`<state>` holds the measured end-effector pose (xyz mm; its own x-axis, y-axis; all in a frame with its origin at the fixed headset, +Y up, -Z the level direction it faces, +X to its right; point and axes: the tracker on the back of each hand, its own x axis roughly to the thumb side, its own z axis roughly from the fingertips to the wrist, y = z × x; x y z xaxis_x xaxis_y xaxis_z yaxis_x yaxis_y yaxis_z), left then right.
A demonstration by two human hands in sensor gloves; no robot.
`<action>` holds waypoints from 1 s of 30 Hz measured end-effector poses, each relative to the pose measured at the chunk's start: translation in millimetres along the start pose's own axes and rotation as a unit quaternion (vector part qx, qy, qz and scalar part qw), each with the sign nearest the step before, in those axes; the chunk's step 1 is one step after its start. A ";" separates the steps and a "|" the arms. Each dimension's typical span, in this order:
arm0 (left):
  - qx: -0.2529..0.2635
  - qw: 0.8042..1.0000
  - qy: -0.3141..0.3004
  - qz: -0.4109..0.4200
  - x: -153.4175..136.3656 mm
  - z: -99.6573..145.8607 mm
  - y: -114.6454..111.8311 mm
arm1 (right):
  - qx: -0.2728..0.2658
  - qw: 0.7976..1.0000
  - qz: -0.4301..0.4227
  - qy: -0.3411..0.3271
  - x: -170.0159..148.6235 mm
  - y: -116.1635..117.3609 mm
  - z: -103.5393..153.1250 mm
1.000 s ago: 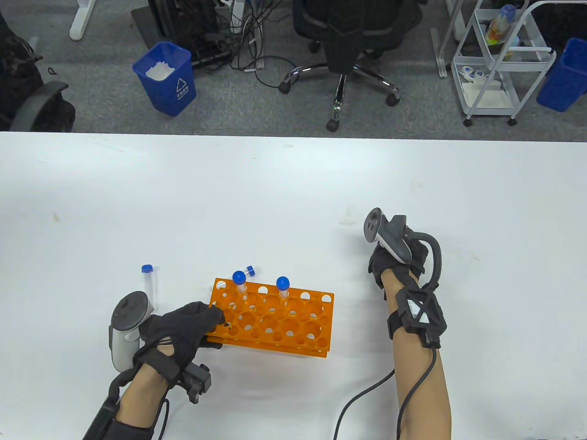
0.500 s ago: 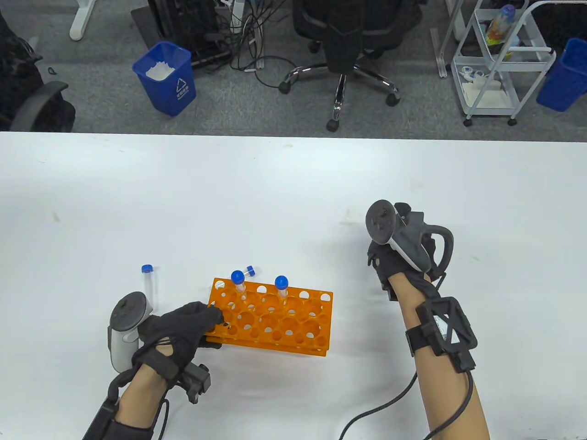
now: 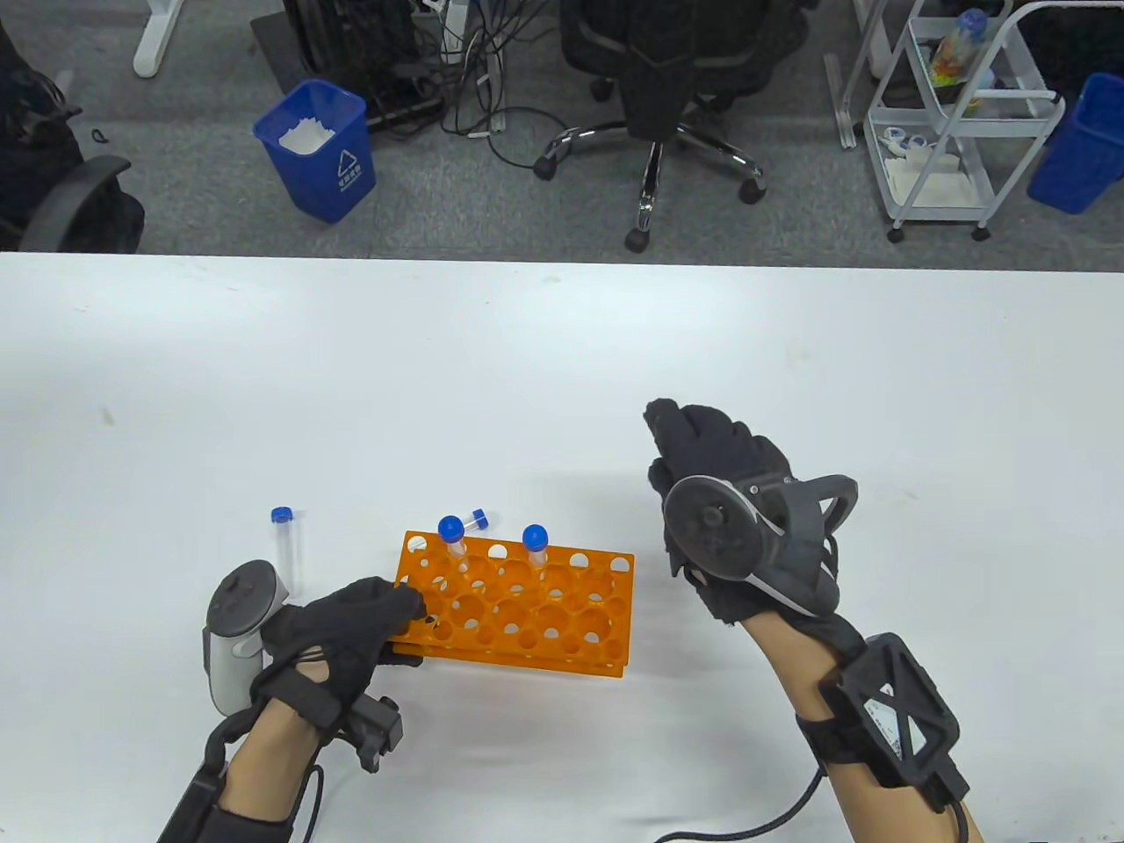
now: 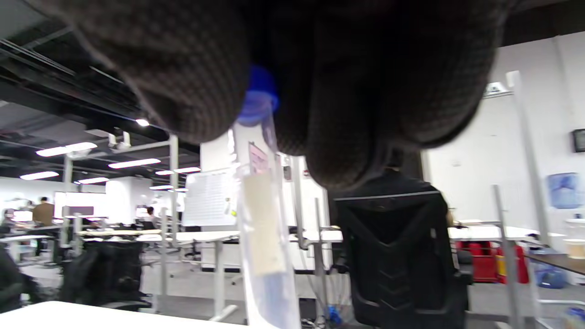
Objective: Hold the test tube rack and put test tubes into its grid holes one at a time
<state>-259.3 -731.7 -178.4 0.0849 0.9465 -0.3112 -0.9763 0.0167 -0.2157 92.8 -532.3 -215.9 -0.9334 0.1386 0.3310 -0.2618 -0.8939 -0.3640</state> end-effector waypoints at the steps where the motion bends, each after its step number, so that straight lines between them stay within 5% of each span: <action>1: 0.000 1.000 0.000 0.001 -0.1 0.0 0.1 | 0.002 1.000 -0.006 -0.011 5.2 -2.3 2.9; 30: 0.006 1.000 -0.001 0.010 0.4 2.3 2.3 | 0.078 0.995 -0.022 -0.057 21.6 36.6 32.8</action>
<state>-261.9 -730.5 -176.9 0.0649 0.9475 -0.3130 -0.9801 0.0015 -0.1986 71.1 -576.0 -193.5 -0.8860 0.1377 0.4428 -0.2520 -0.9446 -0.2103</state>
